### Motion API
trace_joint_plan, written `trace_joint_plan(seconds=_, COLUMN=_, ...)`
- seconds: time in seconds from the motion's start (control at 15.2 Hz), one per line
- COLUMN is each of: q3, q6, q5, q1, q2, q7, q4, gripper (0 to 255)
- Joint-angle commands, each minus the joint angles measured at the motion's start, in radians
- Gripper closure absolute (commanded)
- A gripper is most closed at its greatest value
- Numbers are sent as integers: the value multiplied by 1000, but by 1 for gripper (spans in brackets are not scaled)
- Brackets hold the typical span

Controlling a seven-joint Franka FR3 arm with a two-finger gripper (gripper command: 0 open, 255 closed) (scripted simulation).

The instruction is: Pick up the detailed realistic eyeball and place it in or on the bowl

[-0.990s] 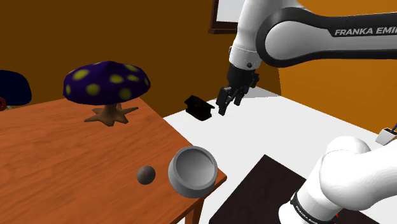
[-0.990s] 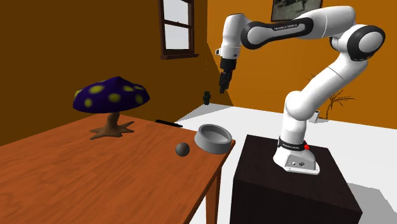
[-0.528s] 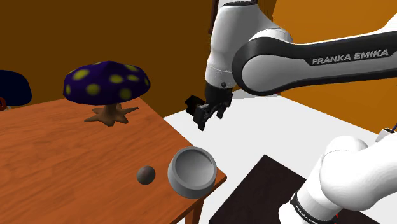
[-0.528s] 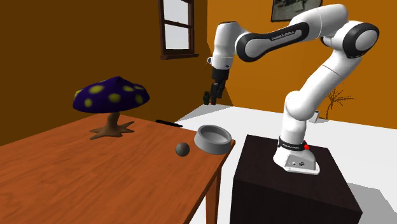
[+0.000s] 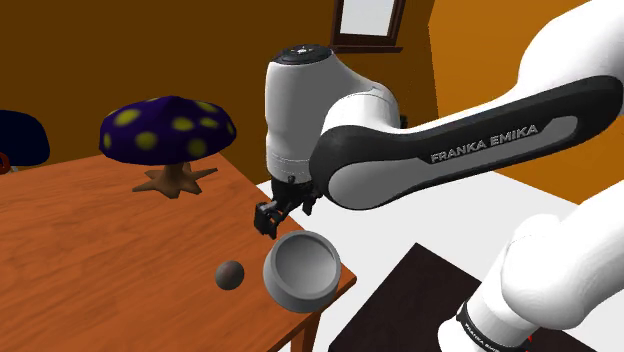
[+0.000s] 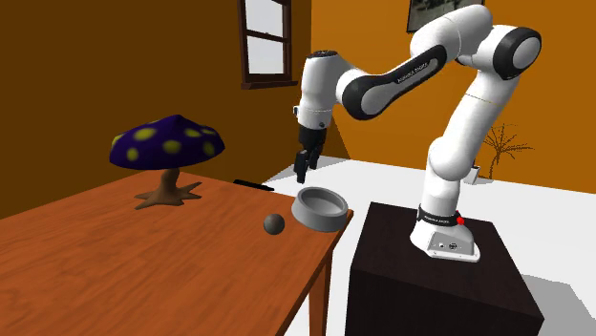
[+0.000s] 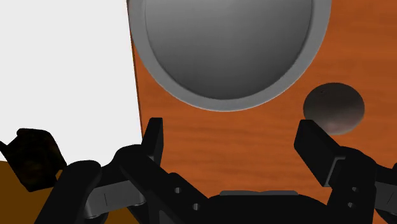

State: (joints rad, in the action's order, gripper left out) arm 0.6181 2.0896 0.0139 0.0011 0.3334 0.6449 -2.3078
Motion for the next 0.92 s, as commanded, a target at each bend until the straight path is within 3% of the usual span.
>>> trace_joint_plan(seconds=0.0, q3=64, q6=21, q5=59, q1=-18, q2=-85, q7=92, q4=47, gripper=0)
trace_joint_plan(seconds=0.33, q3=187, q6=22, q5=287, q1=-36, q2=-334, q7=346, q4=185, gripper=0)
trace_joint_plan(seconds=0.59, q3=195, q6=-36, q5=496, q1=45, q2=-561, q7=538, q4=330, gripper=0)
trace_joint_plan(seconds=0.86, q3=175, q6=-12, q5=532, q1=62, q2=-596, q7=563, q4=325, gripper=0)
